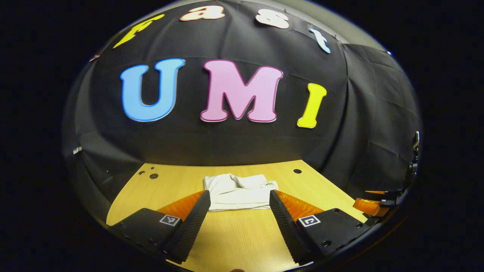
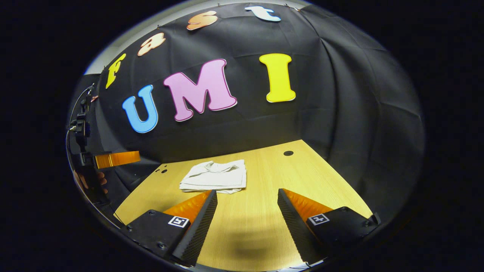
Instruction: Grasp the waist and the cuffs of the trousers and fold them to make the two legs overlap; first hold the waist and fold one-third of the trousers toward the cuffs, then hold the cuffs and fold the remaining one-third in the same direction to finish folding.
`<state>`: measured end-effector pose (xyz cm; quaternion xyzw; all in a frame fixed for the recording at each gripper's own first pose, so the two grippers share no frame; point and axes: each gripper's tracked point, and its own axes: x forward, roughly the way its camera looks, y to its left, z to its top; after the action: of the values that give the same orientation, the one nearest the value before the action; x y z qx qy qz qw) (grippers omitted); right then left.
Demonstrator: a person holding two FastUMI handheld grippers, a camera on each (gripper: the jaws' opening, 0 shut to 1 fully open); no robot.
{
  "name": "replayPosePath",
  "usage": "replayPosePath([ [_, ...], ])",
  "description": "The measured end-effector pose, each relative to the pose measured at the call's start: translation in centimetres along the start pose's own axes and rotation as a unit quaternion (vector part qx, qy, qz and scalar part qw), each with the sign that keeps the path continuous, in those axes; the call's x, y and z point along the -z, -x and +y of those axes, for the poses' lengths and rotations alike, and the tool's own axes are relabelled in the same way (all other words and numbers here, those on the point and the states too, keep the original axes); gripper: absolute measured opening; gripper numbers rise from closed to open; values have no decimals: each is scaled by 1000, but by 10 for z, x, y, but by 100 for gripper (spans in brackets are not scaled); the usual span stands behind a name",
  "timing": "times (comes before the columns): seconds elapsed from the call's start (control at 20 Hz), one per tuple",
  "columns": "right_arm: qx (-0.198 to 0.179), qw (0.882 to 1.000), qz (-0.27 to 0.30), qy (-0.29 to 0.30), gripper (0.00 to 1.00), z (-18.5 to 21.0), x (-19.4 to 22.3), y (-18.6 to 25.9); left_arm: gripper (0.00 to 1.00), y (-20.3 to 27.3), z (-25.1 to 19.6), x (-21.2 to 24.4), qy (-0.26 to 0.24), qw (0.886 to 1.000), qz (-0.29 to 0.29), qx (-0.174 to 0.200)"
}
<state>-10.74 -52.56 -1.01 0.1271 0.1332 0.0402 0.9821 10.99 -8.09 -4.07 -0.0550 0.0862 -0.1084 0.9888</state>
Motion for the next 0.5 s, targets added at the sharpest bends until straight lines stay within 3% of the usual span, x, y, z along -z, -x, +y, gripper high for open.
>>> replayPosePath([
  [0.1,-4,1000,-6,12,98,15,-2,24,92,39,21,8,14,1000,-8,-17],
  [0.15,-6,1000,-10,16,98,21,-3,36,97,57,33,11,11,999,-16,-29],
  [0.5,-14,999,-33,41,98,49,1,106,97,155,61,40,-2,997,-41,-63],
])
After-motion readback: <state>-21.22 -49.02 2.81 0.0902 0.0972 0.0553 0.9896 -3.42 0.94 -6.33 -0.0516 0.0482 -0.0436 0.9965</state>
